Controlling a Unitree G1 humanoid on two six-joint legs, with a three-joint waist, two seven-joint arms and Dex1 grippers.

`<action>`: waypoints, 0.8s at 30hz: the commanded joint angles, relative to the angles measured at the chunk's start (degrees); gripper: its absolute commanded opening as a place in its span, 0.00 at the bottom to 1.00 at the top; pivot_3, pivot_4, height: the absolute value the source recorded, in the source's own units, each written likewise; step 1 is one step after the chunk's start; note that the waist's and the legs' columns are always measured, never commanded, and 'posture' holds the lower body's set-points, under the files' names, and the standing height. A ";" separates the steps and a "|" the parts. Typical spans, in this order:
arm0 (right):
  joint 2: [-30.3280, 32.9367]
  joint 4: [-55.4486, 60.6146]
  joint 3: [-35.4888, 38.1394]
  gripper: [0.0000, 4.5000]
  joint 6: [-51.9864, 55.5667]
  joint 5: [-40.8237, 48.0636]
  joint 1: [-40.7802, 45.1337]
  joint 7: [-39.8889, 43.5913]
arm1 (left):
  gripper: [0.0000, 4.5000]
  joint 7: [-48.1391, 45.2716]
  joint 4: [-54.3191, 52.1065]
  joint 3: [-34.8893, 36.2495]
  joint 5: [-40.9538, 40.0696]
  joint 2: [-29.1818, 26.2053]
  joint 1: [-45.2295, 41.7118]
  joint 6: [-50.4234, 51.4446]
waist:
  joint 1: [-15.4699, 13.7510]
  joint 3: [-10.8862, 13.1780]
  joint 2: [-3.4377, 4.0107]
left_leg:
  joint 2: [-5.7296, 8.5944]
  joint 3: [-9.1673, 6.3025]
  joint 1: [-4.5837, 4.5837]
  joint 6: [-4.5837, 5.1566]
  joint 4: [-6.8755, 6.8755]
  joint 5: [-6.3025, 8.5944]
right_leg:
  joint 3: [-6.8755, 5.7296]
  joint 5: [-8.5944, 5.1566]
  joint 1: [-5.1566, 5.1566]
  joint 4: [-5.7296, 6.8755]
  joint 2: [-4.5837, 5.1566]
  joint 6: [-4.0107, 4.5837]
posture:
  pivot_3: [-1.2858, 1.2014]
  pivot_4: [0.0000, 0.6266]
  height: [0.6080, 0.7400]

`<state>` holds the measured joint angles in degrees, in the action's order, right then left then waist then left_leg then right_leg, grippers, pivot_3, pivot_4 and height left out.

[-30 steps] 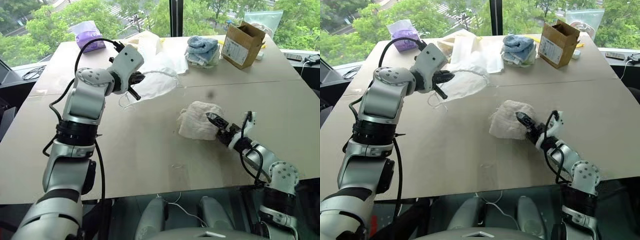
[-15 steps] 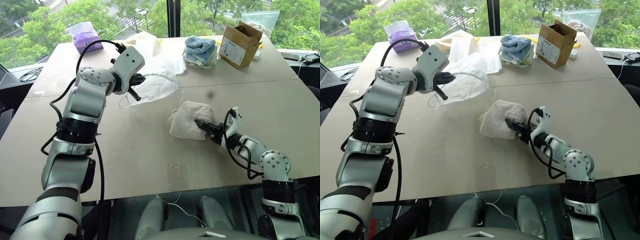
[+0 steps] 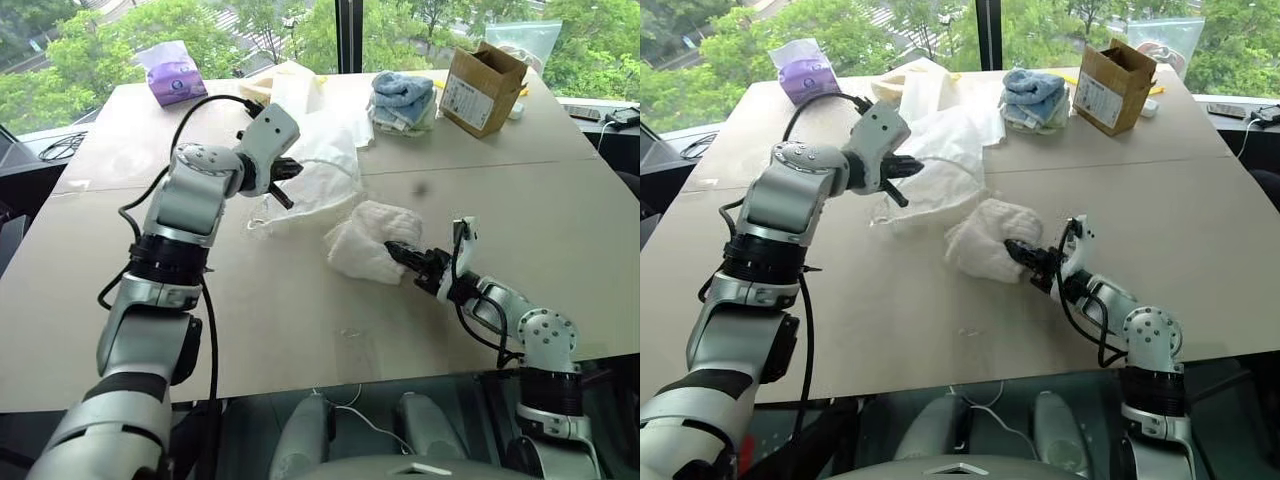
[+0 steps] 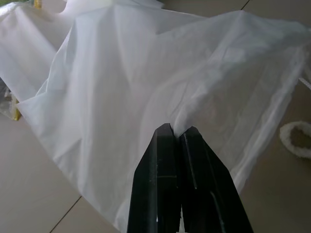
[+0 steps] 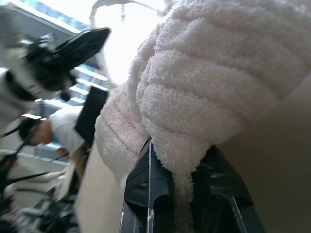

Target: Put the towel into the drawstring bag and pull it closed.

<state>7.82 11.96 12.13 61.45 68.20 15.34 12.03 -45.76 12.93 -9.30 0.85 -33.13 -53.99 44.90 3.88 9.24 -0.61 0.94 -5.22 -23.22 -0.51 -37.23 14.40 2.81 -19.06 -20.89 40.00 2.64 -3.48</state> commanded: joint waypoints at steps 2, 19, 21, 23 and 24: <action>4.46 8.19 -1.66 0.00 2.22 6.30 -1.17 7.03 | 0.00 0.19 1.64 2.29 -2.18 0.73 -2.96 -0.08 | 0.02 0.00 -0.01 | 0.03 -0.07 -0.50 -0.11 -0.17 -0.07 | -0.09 0.00 -0.42 0.02 0.02 -0.01 | 0.52 0.24 1.00; 1.16 -8.87 -7.05 0.00 -6.20 -13.20 12.79 -0.43 | 0.00 -8.35 -4.04 3.85 -14.35 0.81 -0.94 5.94 | 0.10 0.00 -0.01 | 0.10 -0.01 -0.63 -0.24 -0.21 -0.15 | -0.06 0.01 -0.69 0.31 0.08 0.00 | 0.52 0.24 1.00; 0.51 -9.95 -6.41 0.00 -6.73 -14.28 13.57 -1.21 | 0.00 -8.96 -4.96 3.58 -14.82 0.41 -0.52 6.17 | 0.15 0.00 -0.01 | 0.10 -0.02 -0.63 -0.26 -0.21 -0.16 | -0.06 0.01 -0.70 0.33 0.07 0.00 | 0.52 0.24 1.00; -0.57 -10.06 -5.75 0.00 -7.07 -14.19 14.59 -1.12 | 0.00 -10.16 -6.20 2.99 -15.57 -0.42 0.20 6.64 | 0.25 0.00 -0.01 | 0.09 0.00 -0.63 -0.27 -0.21 -0.17 | -0.03 0.01 -0.73 0.37 0.07 0.00 | 0.52 0.24 1.00; -1.13 -9.99 -5.66 0.00 -7.23 -14.29 15.13 -1.11 | 0.00 -10.70 -6.89 2.56 -15.87 -0.85 0.64 6.95 | 0.25 0.00 -0.01 | 0.09 0.03 -0.63 -0.27 -0.20 -0.17 | 0.00 0.01 -0.77 0.39 0.06 0.00 | 0.52 0.24 1.00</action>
<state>7.53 0.37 5.54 55.56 53.30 28.58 10.72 -55.35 9.26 -7.04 -13.79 -32.68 -53.53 51.48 4.13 9.24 -0.61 1.03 -5.17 -23.85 -0.78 -37.43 14.23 2.83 -19.06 -21.69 40.43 2.70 -3.48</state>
